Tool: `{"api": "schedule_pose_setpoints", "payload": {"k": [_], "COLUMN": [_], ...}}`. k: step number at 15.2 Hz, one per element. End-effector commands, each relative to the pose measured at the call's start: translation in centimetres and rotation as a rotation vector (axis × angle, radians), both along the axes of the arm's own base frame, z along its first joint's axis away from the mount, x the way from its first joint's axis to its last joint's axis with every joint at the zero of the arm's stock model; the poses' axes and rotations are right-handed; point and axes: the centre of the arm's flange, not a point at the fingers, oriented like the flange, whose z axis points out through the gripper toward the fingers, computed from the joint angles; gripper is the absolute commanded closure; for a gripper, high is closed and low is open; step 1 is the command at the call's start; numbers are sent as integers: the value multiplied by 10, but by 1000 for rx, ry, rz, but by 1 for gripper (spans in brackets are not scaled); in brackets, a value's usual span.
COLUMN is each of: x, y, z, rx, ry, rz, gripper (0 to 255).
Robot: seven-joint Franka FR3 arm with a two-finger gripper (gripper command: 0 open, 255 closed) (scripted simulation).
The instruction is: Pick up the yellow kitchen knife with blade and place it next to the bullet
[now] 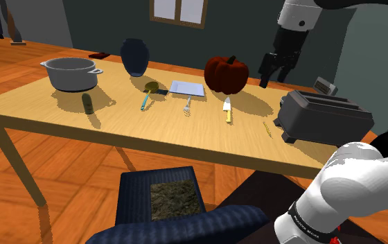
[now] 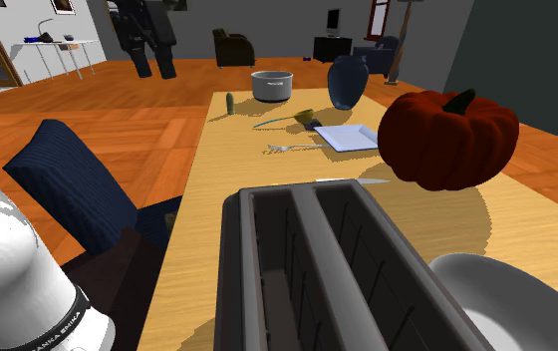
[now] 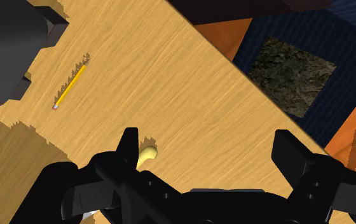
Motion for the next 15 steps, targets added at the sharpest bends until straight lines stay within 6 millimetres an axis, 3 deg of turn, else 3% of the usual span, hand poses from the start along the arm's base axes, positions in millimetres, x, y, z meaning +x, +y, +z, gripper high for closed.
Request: {"api": "schedule_pose_setpoints", "payload": {"k": [1, 15], "x": [0, 108], "y": [0, -86], "z": [0, -116], "rx": [0, 45], "ry": [0, -85], "rz": [0, -268], "gripper": [0, 0]}}
